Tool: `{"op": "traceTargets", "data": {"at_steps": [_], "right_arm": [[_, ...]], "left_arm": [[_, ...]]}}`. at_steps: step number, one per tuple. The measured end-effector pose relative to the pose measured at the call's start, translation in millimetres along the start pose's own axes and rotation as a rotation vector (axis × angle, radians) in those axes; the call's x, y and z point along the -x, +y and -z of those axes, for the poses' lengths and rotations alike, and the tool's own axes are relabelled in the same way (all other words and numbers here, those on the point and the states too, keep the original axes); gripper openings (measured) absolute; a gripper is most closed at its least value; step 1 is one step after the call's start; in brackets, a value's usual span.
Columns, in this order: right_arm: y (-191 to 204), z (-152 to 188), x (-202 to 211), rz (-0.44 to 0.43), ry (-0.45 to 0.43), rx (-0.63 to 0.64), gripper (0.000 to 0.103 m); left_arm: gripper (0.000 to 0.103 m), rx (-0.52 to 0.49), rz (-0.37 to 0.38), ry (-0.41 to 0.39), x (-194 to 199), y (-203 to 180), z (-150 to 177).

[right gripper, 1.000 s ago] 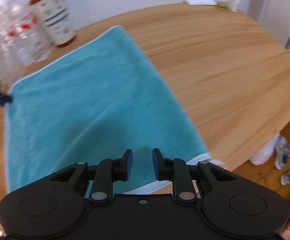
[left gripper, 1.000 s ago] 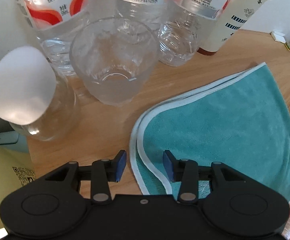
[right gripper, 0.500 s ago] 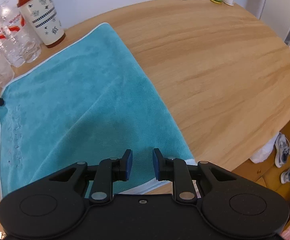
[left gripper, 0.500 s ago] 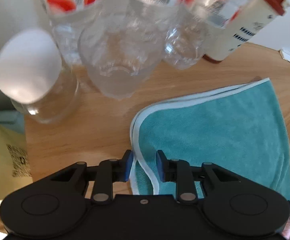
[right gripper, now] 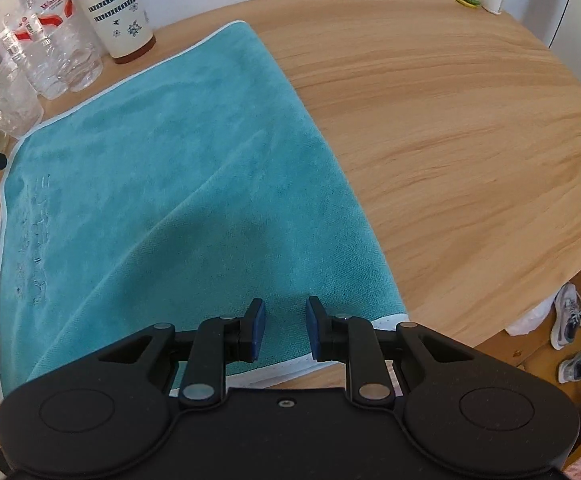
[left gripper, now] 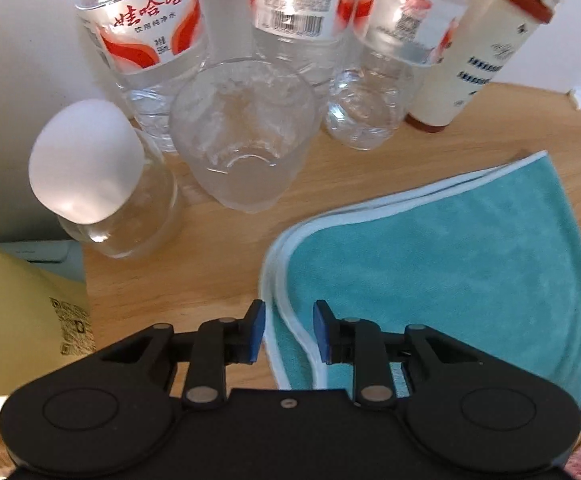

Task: Fold towel

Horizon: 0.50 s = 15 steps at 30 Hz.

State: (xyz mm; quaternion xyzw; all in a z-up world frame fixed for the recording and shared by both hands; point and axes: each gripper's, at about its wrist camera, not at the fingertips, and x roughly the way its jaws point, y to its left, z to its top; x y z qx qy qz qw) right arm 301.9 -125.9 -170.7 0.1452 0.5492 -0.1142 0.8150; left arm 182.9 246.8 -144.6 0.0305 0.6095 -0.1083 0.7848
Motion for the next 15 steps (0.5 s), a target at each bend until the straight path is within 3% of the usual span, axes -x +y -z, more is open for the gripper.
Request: {"op": "traceTargets", "data": {"at_steps": [9,13,15], "right_arm": [[-1,-3,-1,0.000,0.002,0.009,0.025],[-1,-2,-1,0.004,-0.008,0.009,0.025],[-1,-3,-1,0.015,-0.015,0.018,0.025]], "left_arm": [[0.025,0.030,-0.016,0.048,-22,-5,3],[0.025,0.066,0.011,0.043,-26,-2,3],[0.017,0.066,0.023,0.035,-26,-2,2]]}}
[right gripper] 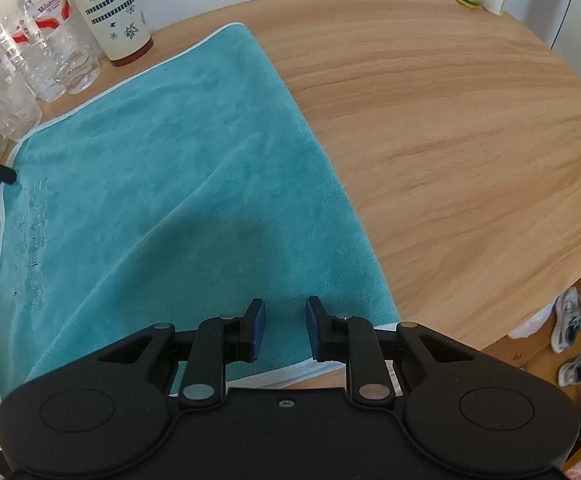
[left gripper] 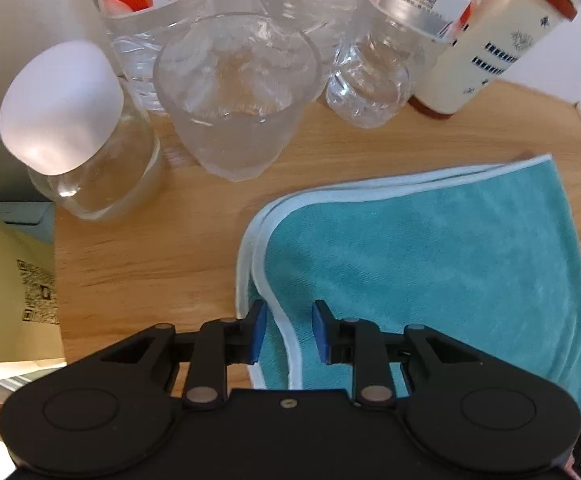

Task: Fold towel

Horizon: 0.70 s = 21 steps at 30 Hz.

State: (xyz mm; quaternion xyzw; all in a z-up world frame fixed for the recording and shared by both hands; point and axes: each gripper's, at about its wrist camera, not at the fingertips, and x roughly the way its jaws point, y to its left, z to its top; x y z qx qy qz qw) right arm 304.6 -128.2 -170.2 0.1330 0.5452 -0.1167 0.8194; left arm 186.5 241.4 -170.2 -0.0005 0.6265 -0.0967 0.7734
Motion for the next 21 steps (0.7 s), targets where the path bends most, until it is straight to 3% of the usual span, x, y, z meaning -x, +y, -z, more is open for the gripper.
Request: {"op": "traceTargets", "data": {"at_steps": [4,7,16,21], "right_arm": [[-6,-4,4,0.002,-0.026,-0.012,0.025],[-10,-6,5,0.003,-0.023,-0.010,0.032],[-6,-9,-2,0.036,0.003,0.060,0.032],[-4,-11,-4,0.039,0.007,0.109,0.032]], "left_arm": [[0.003,-0.005,-0.009,-0.024,1,-2,0],[0.002,-0.020,-0.021,-0.065,11,1,2],[0.002,-0.018,-0.021,-0.093,29,11,8],[0.002,-0.036,-0.068,-0.104,33,12,10]]}}
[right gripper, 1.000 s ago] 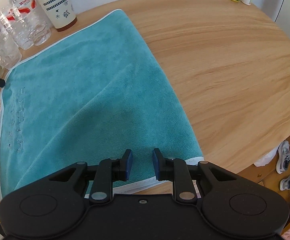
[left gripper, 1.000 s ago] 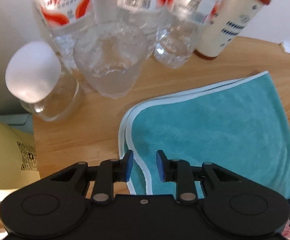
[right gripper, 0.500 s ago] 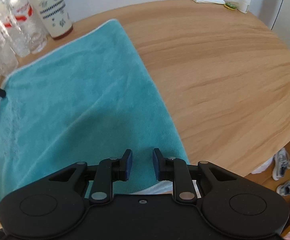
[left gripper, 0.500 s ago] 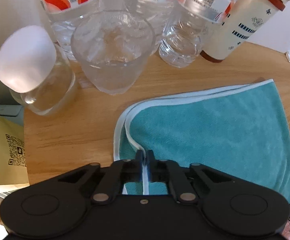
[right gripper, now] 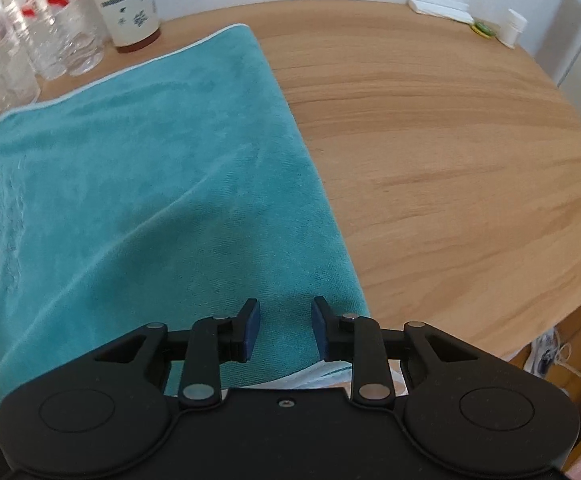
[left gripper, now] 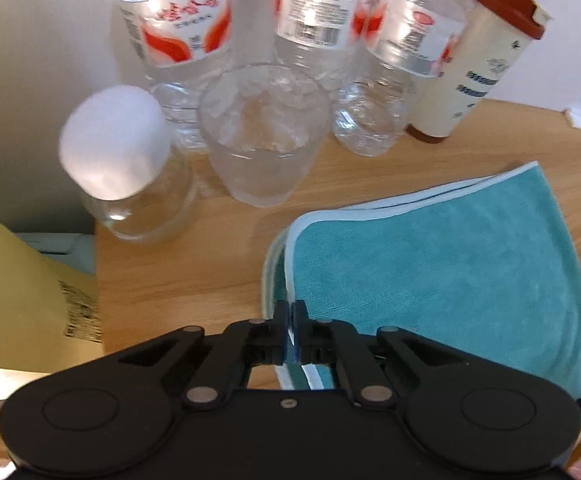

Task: Fold towel

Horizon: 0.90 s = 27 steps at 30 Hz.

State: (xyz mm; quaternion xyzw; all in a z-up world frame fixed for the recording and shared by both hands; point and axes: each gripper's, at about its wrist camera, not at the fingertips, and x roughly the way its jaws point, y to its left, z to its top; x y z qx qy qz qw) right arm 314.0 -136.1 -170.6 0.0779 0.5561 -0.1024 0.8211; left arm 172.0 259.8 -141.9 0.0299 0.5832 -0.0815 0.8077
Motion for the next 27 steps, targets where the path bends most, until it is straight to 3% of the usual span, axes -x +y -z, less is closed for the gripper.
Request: {"op": "traceTargets", "data": {"at_steps": [5,8,10,15,18,23,27], "right_arm": [[0,2,-1,0.003,-0.010,0.011,0.032],[-3,2,0,0.002,-0.006,0.011,0.032],[-6,1,1,0.002,0.002,0.007,0.032],[-11,-1,2,0.015,0.016,0.029,0.035],[-13,-2,3,0.027,0.021,0.042,0.042],[-15,-8,13,0.050,-0.007,0.092,0.043],[-27,-22,24,-0.012,-0.067,0.013,0.043]], "left_arm": [[0.002,-0.058,-0.038,-0.014,3,-5,4],[0.002,-0.037,-0.057,0.009,-2,1,9],[0.003,-0.109,-0.111,-0.001,-6,-4,13],[0.003,-0.162,-0.180,0.010,-18,-10,22],[0.003,-0.167,-0.183,0.010,-20,-8,22],[0.008,-0.128,-0.165,0.006,-9,2,12],[0.017,-0.138,-0.166,-0.030,9,3,11]]}}
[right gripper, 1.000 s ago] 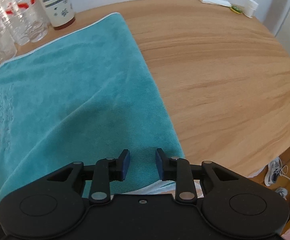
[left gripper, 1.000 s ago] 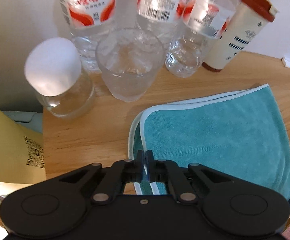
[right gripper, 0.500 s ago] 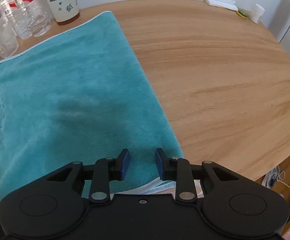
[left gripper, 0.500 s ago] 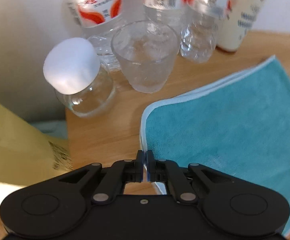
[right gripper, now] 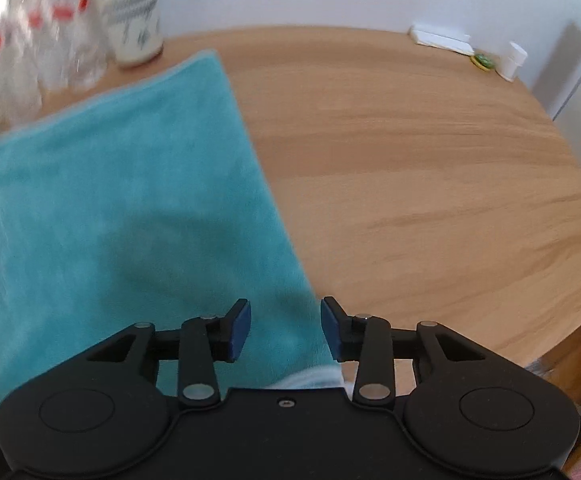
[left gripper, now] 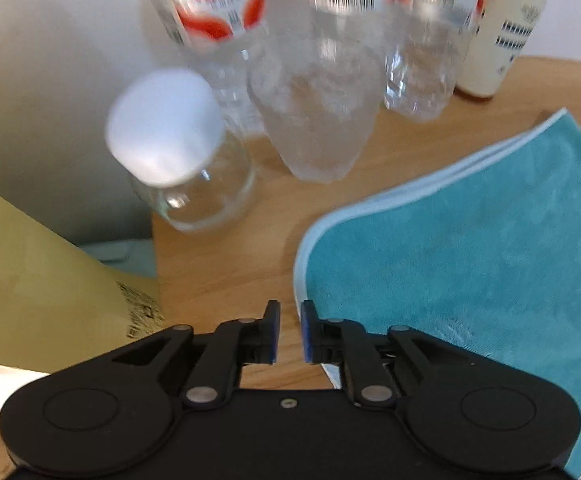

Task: Fold towel

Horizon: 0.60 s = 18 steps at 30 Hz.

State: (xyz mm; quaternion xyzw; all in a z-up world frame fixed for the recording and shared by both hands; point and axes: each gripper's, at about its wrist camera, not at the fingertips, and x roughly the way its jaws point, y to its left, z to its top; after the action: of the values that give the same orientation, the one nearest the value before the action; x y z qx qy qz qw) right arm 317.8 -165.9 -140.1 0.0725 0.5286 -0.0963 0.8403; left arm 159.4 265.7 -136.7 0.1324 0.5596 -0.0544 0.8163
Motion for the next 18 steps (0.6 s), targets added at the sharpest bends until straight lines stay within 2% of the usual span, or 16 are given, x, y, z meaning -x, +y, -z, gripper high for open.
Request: {"op": "traceTargets", "data": {"at_steps": [2,4,7,9,11,14,18], "right_arm": [[-2,-6,-2,-0.025,-0.015,-0.024,0.043],[3,-5,-8,-0.042,-0.005,0.001,0.043],[14,0,-22,0.018,0.018,0.051,0.041],[14,6,-27,0.048,0.025,0.046,0.041],[8,10,-24,0.055,0.027,0.015,0.042],[10,15,-20,0.112,0.036,0.049,0.042],[10,21,-17,0.158,0.052,0.044,0.042]], "left_arm": [[0.019,-0.006,0.010,-0.041,12,-4,-1],[0.019,-0.019,0.068,-0.072,14,-16,-2],[0.019,-0.105,0.112,-0.139,3,-43,-7],[0.019,-0.142,0.101,-0.146,-8,-54,-12],[0.019,-0.152,0.091,-0.110,-24,-61,-22],[0.019,-0.183,0.058,-0.094,-36,-66,-29],[0.019,-0.211,0.043,-0.122,-40,-69,-30]]}}
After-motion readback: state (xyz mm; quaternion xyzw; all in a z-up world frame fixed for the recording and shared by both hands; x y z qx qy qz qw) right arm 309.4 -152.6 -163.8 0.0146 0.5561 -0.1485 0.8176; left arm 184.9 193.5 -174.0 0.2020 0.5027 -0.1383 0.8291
